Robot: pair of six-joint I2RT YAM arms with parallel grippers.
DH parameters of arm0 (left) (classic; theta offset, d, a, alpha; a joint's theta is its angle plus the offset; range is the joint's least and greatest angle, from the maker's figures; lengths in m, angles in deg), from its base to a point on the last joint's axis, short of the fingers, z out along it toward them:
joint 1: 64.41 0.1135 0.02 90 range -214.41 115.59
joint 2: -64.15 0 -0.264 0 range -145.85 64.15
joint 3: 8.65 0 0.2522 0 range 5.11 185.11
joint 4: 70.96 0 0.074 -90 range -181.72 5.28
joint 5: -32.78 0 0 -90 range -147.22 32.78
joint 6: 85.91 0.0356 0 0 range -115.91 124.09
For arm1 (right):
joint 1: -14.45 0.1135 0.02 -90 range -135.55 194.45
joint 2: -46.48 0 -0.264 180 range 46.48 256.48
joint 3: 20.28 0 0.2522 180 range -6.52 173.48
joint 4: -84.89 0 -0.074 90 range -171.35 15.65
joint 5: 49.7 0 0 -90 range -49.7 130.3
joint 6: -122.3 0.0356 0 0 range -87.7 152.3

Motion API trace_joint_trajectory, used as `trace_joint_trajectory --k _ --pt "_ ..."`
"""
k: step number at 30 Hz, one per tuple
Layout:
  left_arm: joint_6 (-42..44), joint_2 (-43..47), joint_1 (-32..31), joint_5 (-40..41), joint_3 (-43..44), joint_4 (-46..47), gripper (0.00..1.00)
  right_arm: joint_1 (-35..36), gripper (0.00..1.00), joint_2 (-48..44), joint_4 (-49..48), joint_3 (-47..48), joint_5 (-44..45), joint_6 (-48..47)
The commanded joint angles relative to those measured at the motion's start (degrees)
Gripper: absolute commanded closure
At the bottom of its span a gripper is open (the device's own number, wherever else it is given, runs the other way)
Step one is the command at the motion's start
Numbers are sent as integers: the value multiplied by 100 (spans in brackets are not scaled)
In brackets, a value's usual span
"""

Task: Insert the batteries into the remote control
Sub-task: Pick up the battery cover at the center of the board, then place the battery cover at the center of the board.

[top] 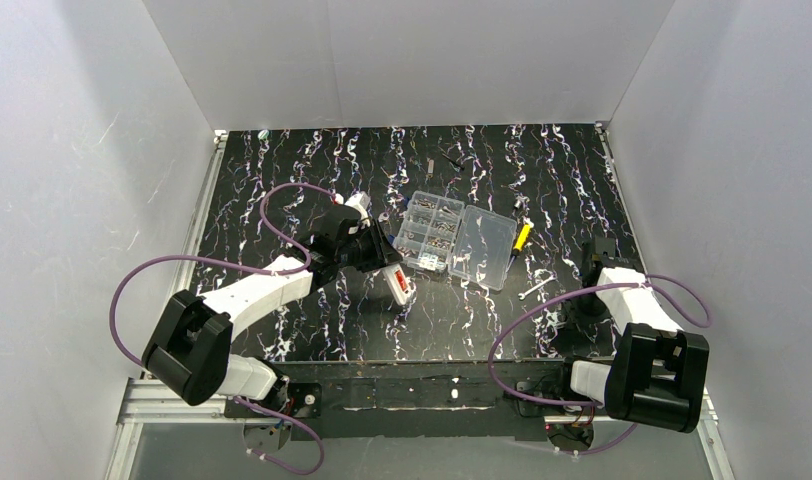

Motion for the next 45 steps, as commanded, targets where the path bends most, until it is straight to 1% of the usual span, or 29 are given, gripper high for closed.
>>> trace_joint_trajectory --k 1,4,6,8,10,12,15,16,17,21,24,26,29,32,34,36,41,45 --pt "-31 34 -15 -132 191 2 100 -26 89 40 -5 -49 257 4" --pt "-32 32 -14 -150 194 -4 100 -28 98 5 -5 22 277 -158" --pt "-31 16 -16 -167 217 -11 100 -26 99 -105 -45 102 283 -360" --pt "-45 -9 -16 -182 250 -8 100 -25 99 -286 -295 166 86 -844" --pt "-25 -16 -10 -223 315 -30 100 -26 99 -481 -662 242 -412 -1538" --pt "11 -31 -2 -281 432 -148 100 -17 99 -481 -898 396 -1006 -2096" --pt "20 -78 48 -459 730 -354 100 3 99 -532 -1495 444 -2337 -2816" --pt "8 -92 73 -519 832 -453 100 114 99 -578 -1688 477 -2687 -2988" --pt "-20 -89 114 -574 923 -556 100 296 99 -616 -1840 543 -2807 -3134" --pt "-372 -122 389 -787 1128 -783 100 1530 99 -352 -1946 1203 -2590 -3903" --pt "-621 -75 676 -992 1160 -759 100 2482 99 89 -2084 1623 -2875 -4609" --pt "-644 21 846 -1045 1209 -864 100 3067 99 379 -2134 1771 -2947 -4951" --pt "-386 309 1023 -942 1335 -1306 100 3763 99 653 -2258 1797 -2920 -5416" --pt "139 678 1120 -503 1469 -2063 100 4149 99 845 -2317 1809 -2805 -5592" --pt "486 942 1140 -168 1514 -2606 100 4405 99 902 -2309 1833 -2479 -5801" --pt "727 1192 1175 104 1496 -2903 100 4652 99 987 -2219 1894 -2106 -6024" --pt "818 1545 1250 311 1387 -3114 100 5151 99 1431 -1734 2170 -1120 -6143" --pt "812 1590 1273 311 1441 -3244 100 5588 99 1766 -1663 2259 -434 -6008"
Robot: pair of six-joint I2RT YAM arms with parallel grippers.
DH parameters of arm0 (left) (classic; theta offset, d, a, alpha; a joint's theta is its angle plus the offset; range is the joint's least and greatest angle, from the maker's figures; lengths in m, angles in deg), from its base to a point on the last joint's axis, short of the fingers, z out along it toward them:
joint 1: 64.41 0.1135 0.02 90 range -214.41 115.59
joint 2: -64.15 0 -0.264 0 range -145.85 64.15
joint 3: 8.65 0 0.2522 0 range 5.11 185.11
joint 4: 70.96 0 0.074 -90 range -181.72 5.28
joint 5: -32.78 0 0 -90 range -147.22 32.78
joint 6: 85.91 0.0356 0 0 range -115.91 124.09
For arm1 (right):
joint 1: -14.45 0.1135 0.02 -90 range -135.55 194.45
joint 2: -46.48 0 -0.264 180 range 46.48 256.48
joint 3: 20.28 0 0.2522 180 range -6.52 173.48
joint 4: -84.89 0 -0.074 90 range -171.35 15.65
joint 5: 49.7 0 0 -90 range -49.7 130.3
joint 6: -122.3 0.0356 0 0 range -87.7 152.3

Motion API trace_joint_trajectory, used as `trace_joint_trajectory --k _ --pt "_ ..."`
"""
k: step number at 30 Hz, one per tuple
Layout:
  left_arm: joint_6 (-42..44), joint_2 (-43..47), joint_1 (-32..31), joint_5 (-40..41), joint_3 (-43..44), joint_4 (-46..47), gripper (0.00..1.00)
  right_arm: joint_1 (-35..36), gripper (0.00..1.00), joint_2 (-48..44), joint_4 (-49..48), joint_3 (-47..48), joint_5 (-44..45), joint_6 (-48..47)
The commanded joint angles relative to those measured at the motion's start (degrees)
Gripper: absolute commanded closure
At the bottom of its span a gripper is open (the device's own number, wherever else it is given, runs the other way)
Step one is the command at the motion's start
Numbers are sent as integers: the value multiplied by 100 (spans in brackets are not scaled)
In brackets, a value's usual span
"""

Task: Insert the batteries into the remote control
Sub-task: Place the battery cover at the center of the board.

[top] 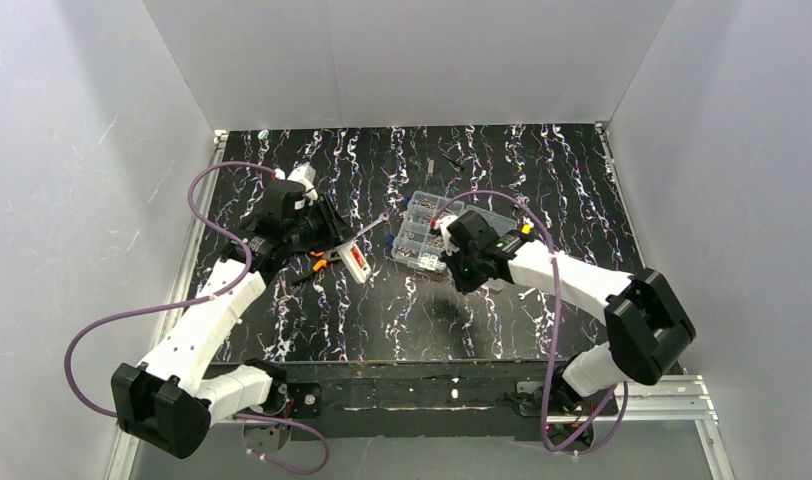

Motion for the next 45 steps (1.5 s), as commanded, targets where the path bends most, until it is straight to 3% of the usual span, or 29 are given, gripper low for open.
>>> trace_joint_trajectory --k 1,11,14,16,19,22,24,35,42,45 --pt "170 76 57 123 184 -507 100 414 99 295 187 280 1048 -32" --pt "151 47 106 9 336 -640 100 1066 97 895 -10 405 1605 209" --pt "127 54 110 5 330 -629 100 1261 85 957 27 434 1732 253" --pt "96 55 108 3 325 -631 100 1354 71 962 14 427 1697 285" --pt "90 50 110 -36 306 -603 100 1432 61 962 -24 404 1580 318" --pt "97 58 106 -57 308 -597 100 1459 40 948 -52 402 1477 328" --pt "102 68 110 -57 306 -613 100 1482 35 917 -66 380 1449 314" --pt "71 126 119 -62 221 -579 100 1277 29 226 -389 77 1469 803" --pt "8 115 119 -138 231 -559 100 244 47 -237 -844 -443 99 1157" --pt "-48 108 119 -170 189 -505 100 42 48 -205 -843 -469 -201 1021"
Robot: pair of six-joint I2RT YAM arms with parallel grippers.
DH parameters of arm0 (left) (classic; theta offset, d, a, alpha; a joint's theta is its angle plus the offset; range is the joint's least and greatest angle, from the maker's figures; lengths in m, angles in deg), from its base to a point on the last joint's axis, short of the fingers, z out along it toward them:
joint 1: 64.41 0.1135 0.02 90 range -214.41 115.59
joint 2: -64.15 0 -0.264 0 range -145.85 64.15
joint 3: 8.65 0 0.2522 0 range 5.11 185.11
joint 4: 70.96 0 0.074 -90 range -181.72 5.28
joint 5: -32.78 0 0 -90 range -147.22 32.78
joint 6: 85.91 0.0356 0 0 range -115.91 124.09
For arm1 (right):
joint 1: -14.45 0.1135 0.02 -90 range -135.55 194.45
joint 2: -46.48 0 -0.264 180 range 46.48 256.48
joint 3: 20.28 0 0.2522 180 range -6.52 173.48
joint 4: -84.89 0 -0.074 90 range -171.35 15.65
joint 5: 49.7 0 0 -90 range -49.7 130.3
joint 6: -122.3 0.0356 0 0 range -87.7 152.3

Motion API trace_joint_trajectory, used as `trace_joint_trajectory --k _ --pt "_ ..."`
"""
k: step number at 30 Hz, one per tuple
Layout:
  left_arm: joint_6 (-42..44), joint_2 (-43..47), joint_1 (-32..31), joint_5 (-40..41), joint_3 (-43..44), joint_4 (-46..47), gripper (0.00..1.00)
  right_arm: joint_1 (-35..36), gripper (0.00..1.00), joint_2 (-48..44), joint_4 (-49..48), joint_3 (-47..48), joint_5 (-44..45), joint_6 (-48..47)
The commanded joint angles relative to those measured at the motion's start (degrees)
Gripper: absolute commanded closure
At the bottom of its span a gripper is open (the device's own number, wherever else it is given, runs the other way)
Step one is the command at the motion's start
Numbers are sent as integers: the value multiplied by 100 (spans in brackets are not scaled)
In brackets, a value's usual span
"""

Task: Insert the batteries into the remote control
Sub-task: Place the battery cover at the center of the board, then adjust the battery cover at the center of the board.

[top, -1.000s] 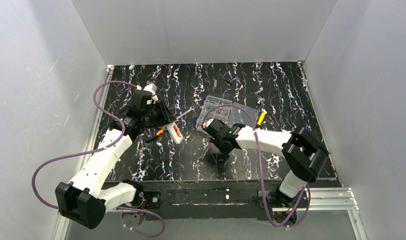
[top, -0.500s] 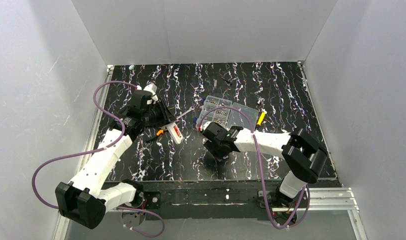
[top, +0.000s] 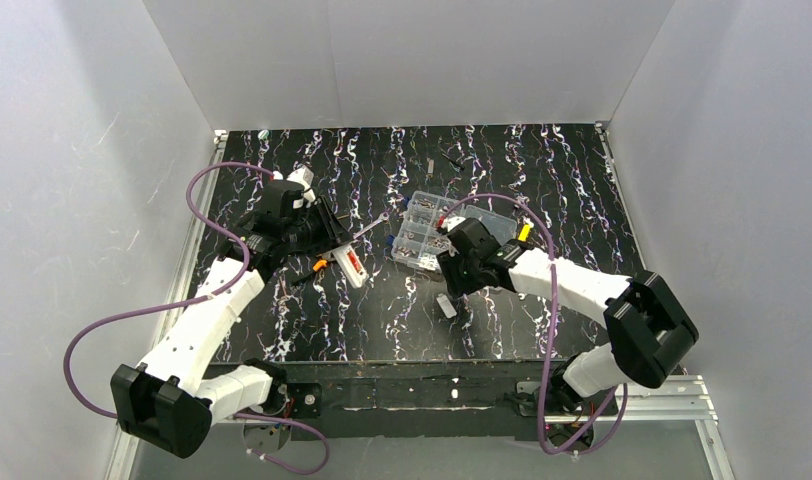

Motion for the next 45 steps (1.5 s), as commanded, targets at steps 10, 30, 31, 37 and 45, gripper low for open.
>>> trace_joint_trajectory --k 10,30,31,37,45 --pt "-137 104 23 -205 61 -60 100 -286 53 271 -421 -227 -1482 141" --pt "-204 83 30 -294 21 -40 100 -282 55 796 -40 -87 -1086 234" --pt "-195 86 30 -294 21 -41 100 -286 55 820 -34 -83 -1093 228" --pt "-182 98 30 -289 32 -41 100 -283 55 898 31 -67 -1135 181" --pt "-186 128 29 -286 0 -49 100 -265 51 976 120 5 -1220 132"
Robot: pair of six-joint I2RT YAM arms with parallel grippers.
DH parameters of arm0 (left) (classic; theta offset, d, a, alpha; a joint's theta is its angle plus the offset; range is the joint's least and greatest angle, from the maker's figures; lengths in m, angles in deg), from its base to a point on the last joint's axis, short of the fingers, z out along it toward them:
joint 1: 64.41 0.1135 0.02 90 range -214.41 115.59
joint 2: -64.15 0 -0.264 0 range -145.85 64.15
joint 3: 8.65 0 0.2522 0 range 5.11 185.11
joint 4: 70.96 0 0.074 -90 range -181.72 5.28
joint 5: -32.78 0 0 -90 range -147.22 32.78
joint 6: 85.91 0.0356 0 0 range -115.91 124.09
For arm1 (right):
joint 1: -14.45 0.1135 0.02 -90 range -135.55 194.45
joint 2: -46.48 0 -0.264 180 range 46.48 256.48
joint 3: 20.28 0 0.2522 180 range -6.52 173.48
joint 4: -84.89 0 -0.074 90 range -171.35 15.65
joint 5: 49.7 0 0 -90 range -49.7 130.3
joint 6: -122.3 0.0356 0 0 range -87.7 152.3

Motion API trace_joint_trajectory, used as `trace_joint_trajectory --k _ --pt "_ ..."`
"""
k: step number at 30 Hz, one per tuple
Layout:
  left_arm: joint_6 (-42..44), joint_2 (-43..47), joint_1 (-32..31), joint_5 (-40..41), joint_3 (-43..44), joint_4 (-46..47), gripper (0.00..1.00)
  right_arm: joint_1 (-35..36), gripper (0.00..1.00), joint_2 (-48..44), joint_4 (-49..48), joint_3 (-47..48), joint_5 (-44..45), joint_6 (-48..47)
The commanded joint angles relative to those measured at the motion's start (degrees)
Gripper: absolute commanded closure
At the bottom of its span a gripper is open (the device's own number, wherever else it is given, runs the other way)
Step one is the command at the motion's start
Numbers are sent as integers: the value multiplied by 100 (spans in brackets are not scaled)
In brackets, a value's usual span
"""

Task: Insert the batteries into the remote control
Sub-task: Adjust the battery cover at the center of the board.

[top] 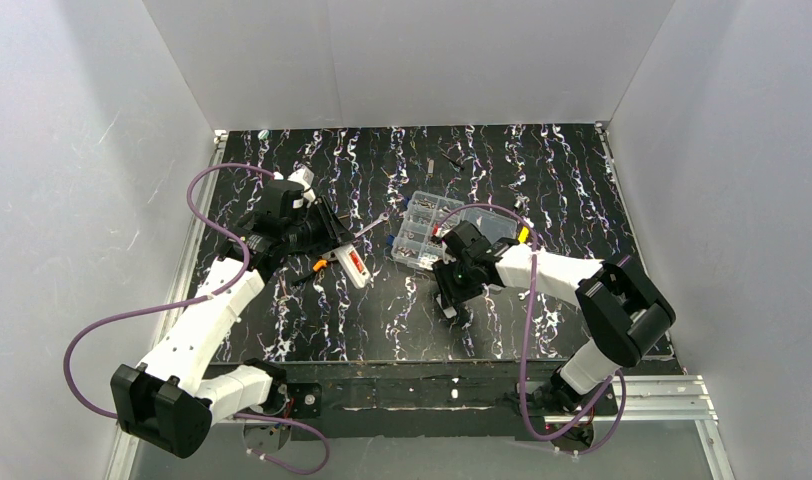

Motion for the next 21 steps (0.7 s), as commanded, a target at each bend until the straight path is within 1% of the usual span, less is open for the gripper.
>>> trace_joint_trajectory --k 1,7,11,14,17,21 --pt "-10 142 20 -116 0 -71 100 25 50 205 204 32 -13 -120" --pt "-14 170 22 -115 -48 -80 100 153 50 309 329 109 173 -81" --pt "-18 192 25 -99 -92 -71 100 256 54 490 491 242 310 -7" --pt "-21 194 25 -102 -102 -87 100 323 55 634 670 357 397 63" --pt "-19 192 25 -98 -93 -97 100 360 56 721 815 423 678 161" --pt "-9 196 23 -113 -89 -109 100 394 56 849 934 498 770 243"
